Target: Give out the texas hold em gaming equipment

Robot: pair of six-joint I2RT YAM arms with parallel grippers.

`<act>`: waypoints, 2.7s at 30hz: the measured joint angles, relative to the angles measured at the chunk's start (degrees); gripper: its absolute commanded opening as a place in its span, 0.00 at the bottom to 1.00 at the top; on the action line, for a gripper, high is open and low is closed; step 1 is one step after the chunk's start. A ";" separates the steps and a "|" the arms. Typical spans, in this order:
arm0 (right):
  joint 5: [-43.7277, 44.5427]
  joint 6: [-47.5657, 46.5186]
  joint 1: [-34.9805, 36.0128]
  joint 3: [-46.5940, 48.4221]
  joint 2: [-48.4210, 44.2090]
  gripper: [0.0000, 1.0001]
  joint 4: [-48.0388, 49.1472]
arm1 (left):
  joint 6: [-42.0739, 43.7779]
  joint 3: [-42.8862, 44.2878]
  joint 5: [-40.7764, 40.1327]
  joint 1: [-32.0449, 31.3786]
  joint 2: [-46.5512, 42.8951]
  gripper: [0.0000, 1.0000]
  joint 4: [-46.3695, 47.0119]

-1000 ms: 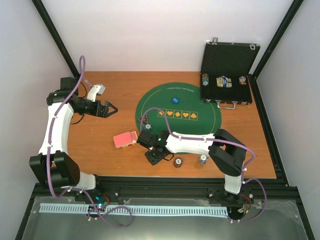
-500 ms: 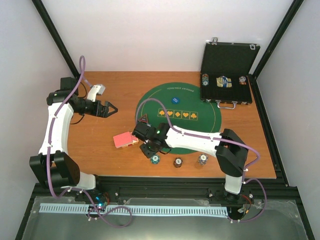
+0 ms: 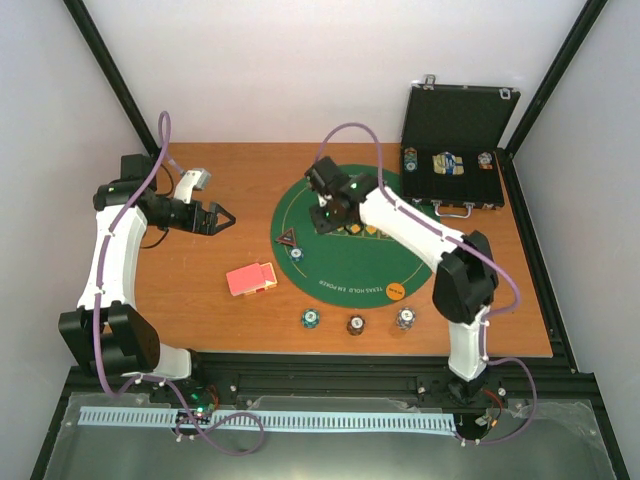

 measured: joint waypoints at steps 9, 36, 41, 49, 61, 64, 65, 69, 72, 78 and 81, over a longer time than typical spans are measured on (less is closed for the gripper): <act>-1.77 -3.23 -9.97 19.96 20.87 0.22 -1.22 | -0.04 0.02 0.02 0.00 0.02 1.00 0.00; -8.63 -4.52 -18.14 40.22 40.94 0.33 -2.84 | -0.11 2.08 -0.07 0.00 3.65 1.00 0.46; -9.18 -4.72 -18.14 40.24 40.94 0.43 -2.80 | -0.11 2.08 -0.09 0.00 3.69 1.00 0.46; -9.20 -4.90 -17.81 40.24 40.94 0.54 -2.86 | -0.13 2.08 -0.07 0.00 3.69 1.00 0.46; -8.92 -4.76 -17.38 40.24 40.85 0.60 -2.84 | -0.13 2.08 -0.22 0.00 3.69 1.00 0.46; -9.01 -4.70 -17.51 40.24 40.61 0.63 -3.34 | -0.13 2.08 -0.22 0.00 3.69 1.00 0.46; -9.18 -4.70 -17.64 40.22 40.39 0.63 -3.65 | -0.13 2.08 -0.22 0.00 3.69 1.00 0.46; -10.56 -4.55 -18.36 37.13 37.03 0.62 -3.69 | -0.11 2.08 -0.24 0.00 3.69 1.00 0.46; -12.00 -4.11 -19.12 31.63 31.69 0.55 -2.45 | -0.09 2.08 -0.28 0.00 3.69 1.00 0.46; -13.14 -3.13 -20.46 22.21 22.84 0.32 1.07 | -0.09 2.08 -0.28 0.00 3.67 1.00 0.44; -13.07 -3.21 -20.96 18.64 21.75 0.24 2.75 | -0.09 2.10 -0.28 0.00 3.67 1.00 0.44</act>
